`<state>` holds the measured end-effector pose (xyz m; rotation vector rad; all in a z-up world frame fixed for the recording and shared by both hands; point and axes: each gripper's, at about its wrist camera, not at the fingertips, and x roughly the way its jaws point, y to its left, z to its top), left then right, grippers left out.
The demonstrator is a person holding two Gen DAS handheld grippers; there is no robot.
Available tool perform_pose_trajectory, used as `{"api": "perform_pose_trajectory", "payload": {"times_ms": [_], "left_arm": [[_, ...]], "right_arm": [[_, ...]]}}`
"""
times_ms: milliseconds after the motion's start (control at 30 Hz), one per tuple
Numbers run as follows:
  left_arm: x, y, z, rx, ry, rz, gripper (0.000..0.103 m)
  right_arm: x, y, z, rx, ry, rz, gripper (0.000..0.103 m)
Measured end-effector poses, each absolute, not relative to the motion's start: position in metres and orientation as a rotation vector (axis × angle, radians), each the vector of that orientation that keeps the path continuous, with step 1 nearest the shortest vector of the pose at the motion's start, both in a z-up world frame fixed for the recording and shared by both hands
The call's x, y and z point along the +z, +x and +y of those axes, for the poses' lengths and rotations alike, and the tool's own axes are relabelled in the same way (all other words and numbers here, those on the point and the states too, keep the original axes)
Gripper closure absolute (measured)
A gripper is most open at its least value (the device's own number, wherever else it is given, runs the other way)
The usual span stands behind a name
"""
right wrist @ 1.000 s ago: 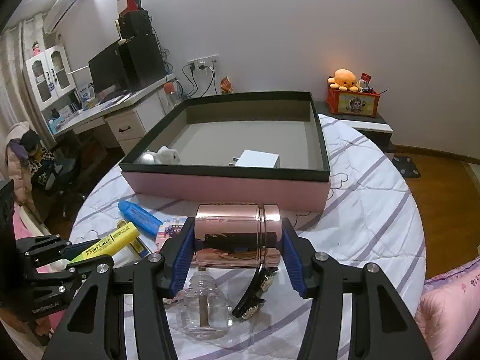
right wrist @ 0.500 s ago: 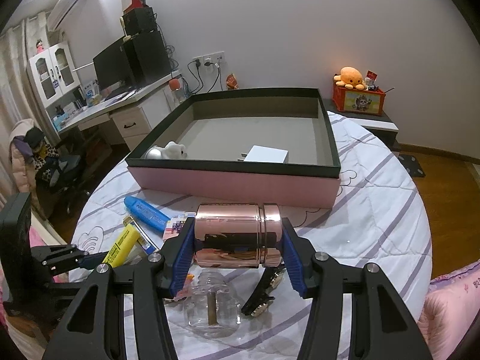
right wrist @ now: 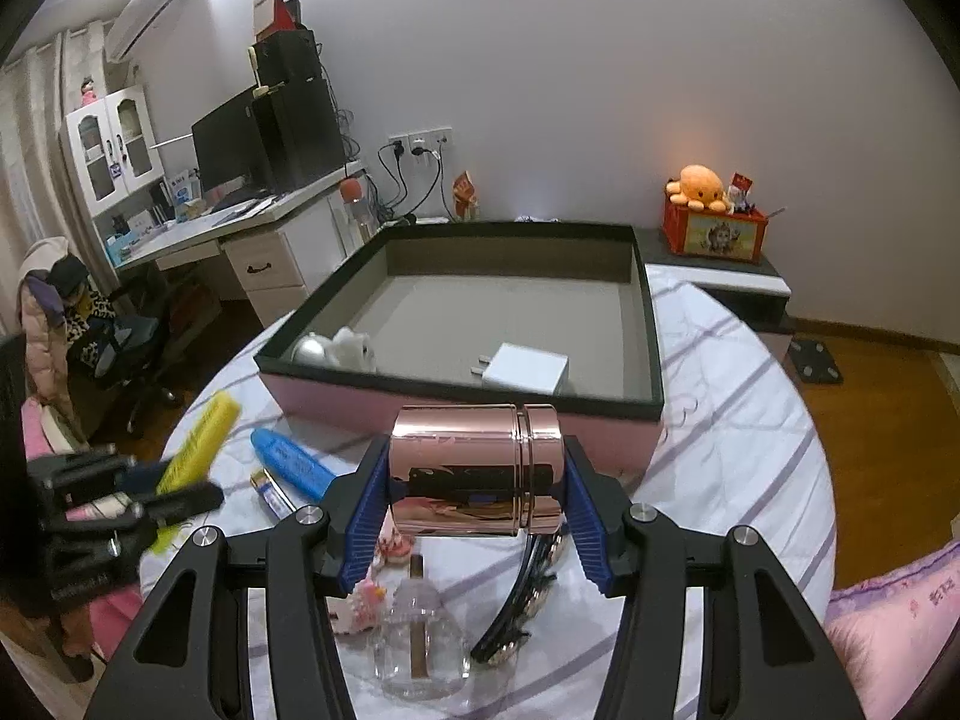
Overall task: Organize rigid objects
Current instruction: 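Carry the highlighter and cylinder into the pink box and open both tools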
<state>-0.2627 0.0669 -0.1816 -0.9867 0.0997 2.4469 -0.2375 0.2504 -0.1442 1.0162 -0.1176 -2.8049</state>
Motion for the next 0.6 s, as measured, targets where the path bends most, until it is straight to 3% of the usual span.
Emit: {"api": "perform_pose_trajectory", "payload": {"times_ms": [267, 600], "left_arm": [[-0.143, -0.312, 0.090, 2.458, -0.905, 0.149, 0.077], [-0.164, -0.397, 0.121, 2.393, -1.035, 0.143, 0.076]], "right_arm": [[-0.130, -0.269, 0.252, -2.818, 0.995, -0.060, 0.048], [-0.139, -0.347, 0.257, -2.778, 1.088, -0.042, 0.048]]}}
